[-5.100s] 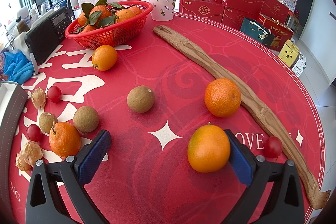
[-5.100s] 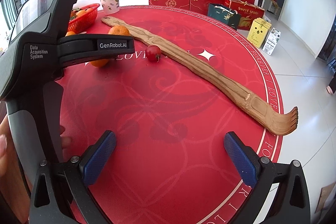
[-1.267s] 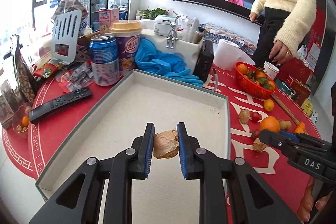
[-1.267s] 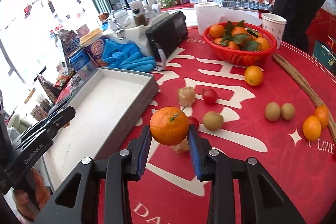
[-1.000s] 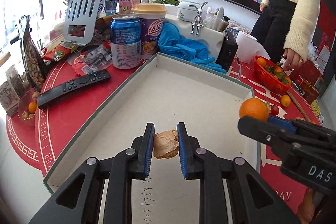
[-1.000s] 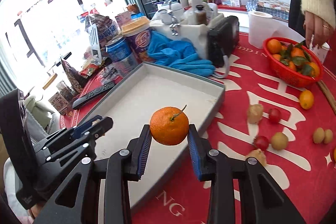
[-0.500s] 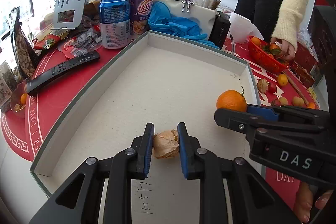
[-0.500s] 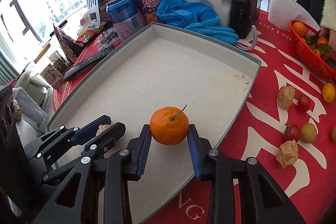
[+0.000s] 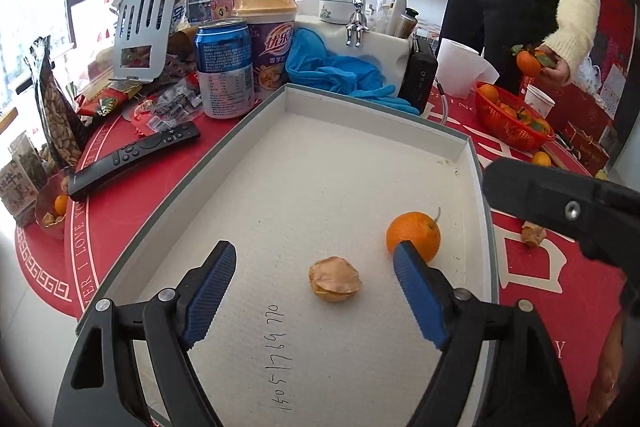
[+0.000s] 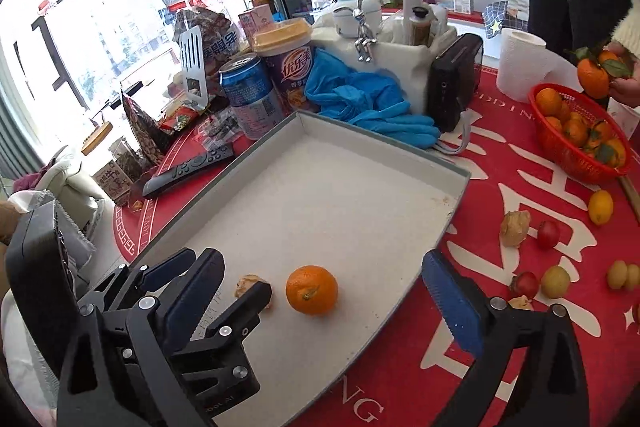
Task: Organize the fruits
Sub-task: 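Carry both fruits over the white tray and open both tools to drop them, then move both open tools back over the fruits on the table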
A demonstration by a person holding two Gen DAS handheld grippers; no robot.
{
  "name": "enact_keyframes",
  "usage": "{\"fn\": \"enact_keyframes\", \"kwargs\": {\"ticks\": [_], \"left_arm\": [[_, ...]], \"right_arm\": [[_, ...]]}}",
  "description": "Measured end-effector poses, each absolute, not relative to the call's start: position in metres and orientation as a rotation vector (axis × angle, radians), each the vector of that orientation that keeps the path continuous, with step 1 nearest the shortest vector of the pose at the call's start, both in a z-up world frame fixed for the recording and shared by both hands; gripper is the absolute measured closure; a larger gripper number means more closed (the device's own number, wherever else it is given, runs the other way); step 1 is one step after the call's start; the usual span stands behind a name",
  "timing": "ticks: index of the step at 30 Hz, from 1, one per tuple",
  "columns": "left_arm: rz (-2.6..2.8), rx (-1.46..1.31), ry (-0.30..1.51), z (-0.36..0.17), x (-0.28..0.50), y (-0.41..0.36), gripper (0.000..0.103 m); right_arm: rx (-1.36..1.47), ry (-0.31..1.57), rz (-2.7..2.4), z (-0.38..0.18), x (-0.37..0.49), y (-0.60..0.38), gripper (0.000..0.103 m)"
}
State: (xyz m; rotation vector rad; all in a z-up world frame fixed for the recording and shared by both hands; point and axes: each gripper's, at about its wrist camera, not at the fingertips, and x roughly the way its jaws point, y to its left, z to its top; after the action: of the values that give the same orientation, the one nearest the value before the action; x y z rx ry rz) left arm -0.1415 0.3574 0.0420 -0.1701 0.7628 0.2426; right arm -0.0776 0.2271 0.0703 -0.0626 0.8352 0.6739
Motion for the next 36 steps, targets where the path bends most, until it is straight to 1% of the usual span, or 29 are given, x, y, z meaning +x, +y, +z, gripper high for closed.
{"fn": "enact_keyframes", "kwargs": {"ticks": [6,10,15,21,24,26,31,33,36], "left_arm": [[0.150,-0.086,0.664,0.060,-0.149,0.326,0.019],[0.031,-0.023,0.650,0.066,-0.150,0.290,0.019],[-0.146,0.005,0.768,0.058,-0.140,0.233,0.019],[-0.124,0.086,0.897,0.033,-0.108,0.173,0.019],[-0.095,0.129,0.899,0.019,-0.099,0.162,0.019],[-0.094,0.144,0.908,0.010,-0.097,0.159,0.018],[-0.135,0.053,0.934,0.006,-0.092,0.174,0.014],[-0.141,0.071,0.935,0.006,-0.092,0.173,0.011],[-0.148,0.074,0.939,0.005,-0.091,0.172,0.009]], "right_arm": [[-0.066,0.858,0.490,0.060,-0.076,0.172,0.001],[-0.055,0.895,0.380,0.047,-0.077,0.125,0.001],[0.030,0.947,0.268,0.032,-0.077,0.061,0.001],[0.047,0.992,0.151,0.016,-0.077,0.009,0.001],[0.018,1.042,0.115,0.008,-0.076,-0.005,0.001],[-0.020,1.039,0.088,0.006,-0.078,-0.008,0.001],[-0.058,1.001,0.075,0.000,-0.082,-0.008,0.001],[-0.059,0.992,0.078,0.000,-0.082,-0.008,0.001],[-0.056,0.989,0.071,0.000,-0.081,-0.007,0.001]]}}
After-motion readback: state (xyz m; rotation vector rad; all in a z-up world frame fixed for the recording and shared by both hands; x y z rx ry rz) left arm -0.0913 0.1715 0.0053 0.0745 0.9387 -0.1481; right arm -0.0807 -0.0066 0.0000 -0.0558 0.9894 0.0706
